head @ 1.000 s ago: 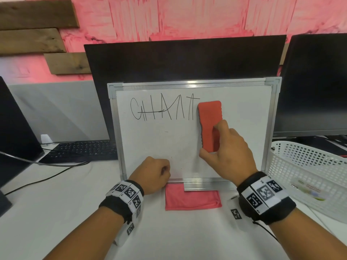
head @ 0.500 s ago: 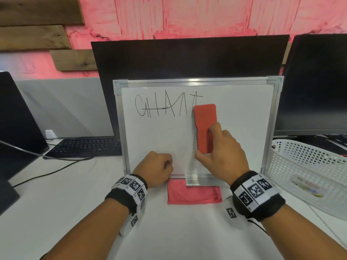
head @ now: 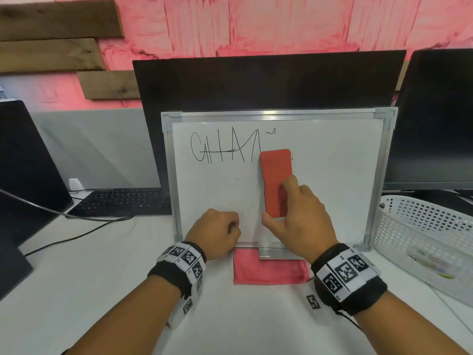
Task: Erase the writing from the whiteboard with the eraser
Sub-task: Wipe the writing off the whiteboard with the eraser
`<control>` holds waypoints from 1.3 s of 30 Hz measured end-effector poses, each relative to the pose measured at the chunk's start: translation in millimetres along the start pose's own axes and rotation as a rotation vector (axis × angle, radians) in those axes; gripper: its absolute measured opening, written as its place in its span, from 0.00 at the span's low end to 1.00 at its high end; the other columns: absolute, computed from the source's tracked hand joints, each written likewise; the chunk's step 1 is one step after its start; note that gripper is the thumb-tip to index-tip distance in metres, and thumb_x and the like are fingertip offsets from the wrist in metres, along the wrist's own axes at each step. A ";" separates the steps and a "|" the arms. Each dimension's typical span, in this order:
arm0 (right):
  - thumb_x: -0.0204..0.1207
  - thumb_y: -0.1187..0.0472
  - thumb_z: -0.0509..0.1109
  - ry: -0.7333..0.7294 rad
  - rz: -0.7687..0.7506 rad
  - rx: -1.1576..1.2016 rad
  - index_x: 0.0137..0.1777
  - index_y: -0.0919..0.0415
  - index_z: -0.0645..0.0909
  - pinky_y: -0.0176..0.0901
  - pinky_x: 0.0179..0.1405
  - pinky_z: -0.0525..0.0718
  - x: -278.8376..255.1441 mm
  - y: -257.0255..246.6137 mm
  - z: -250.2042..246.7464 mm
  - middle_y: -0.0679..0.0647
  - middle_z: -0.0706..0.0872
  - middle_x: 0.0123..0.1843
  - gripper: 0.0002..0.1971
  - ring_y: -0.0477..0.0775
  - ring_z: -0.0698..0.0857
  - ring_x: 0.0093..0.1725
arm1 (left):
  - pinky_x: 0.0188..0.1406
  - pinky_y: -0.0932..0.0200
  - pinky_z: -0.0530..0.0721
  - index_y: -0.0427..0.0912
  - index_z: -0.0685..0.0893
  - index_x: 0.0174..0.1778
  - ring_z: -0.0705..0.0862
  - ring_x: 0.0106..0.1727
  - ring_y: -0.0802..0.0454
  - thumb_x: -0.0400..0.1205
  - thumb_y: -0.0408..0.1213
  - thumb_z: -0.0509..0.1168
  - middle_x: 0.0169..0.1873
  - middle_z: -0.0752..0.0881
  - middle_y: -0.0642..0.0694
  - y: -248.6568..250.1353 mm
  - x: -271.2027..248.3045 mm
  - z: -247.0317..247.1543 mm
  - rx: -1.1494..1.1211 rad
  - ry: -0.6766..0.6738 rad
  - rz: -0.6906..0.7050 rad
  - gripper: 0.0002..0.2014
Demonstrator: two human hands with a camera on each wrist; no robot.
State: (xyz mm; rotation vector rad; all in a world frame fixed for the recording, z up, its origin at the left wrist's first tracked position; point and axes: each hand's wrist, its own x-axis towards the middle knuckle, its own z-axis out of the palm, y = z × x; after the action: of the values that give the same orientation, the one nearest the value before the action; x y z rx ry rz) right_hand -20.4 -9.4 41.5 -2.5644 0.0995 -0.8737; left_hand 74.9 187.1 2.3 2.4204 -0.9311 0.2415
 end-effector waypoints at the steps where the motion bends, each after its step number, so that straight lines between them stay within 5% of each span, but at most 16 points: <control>1: 0.69 0.41 0.75 0.002 -0.003 0.003 0.58 0.49 0.65 0.52 0.29 0.82 0.6 -0.5 0.4 0.51 0.75 0.40 0.27 0.57 0.78 0.33 | 0.34 0.52 0.87 0.45 0.86 0.40 0.82 0.29 0.49 0.77 0.42 0.59 0.27 0.84 0.52 0.2 -0.2 0.2 0.006 0.000 -0.004 0.10; 9: 0.70 0.42 0.74 0.076 -0.048 0.052 0.60 0.49 0.65 0.50 0.31 0.82 37.3 -13.8 -14.6 0.54 0.79 0.44 0.26 0.57 0.80 0.36 | 0.35 0.51 0.88 0.46 0.86 0.39 0.84 0.31 0.49 0.78 0.42 0.60 0.29 0.86 0.50 -0.2 0.3 -0.8 0.015 -0.004 -0.019 0.09; 18: 0.68 0.44 0.73 -0.072 0.059 -0.088 0.60 0.49 0.63 0.49 0.28 0.81 -9.7 1.7 -4.8 0.52 0.75 0.38 0.27 0.58 0.78 0.31 | 0.34 0.54 0.87 0.46 0.86 0.39 0.83 0.30 0.50 0.77 0.41 0.60 0.28 0.85 0.51 -2.6 0.8 1.7 -0.005 -0.005 -0.018 0.09; 25: 0.69 0.44 0.74 -0.017 0.110 -0.076 0.60 0.50 0.63 0.54 0.30 0.83 -4.3 9.3 -10.9 0.54 0.75 0.38 0.28 0.59 0.77 0.32 | 0.33 0.57 0.86 0.45 0.86 0.39 0.83 0.30 0.51 0.79 0.37 0.63 0.28 0.85 0.52 -3.4 1.3 2.3 0.007 -0.005 -0.016 0.07; 32: 0.67 0.45 0.74 -0.076 0.110 -0.105 0.56 0.49 0.60 0.44 0.24 0.71 -13.4 14.9 -9.7 0.53 0.76 0.35 0.27 0.57 0.76 0.29 | 0.30 0.62 0.78 0.45 0.86 0.40 0.78 0.26 0.56 0.80 0.36 0.63 0.25 0.81 0.56 -2.2 2.0 2.8 0.019 -0.002 -0.019 0.08; 39: 0.68 0.44 0.74 -0.035 0.044 -0.048 0.53 0.48 0.60 0.47 0.25 0.75 1.3 -0.6 -14.4 0.54 0.75 0.36 0.25 0.58 0.76 0.30 | 0.33 0.56 0.85 0.45 0.86 0.40 0.81 0.28 0.52 0.80 0.37 0.63 0.26 0.83 0.54 -2.5 2.4 2.7 0.017 -0.012 -0.007 0.07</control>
State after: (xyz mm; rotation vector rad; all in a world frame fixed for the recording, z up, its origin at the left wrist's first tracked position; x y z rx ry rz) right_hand -28.1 -14.5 52.7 -2.6105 0.1681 -0.8185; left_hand 78.4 185.8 -0.2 2.4430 -0.9299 0.2337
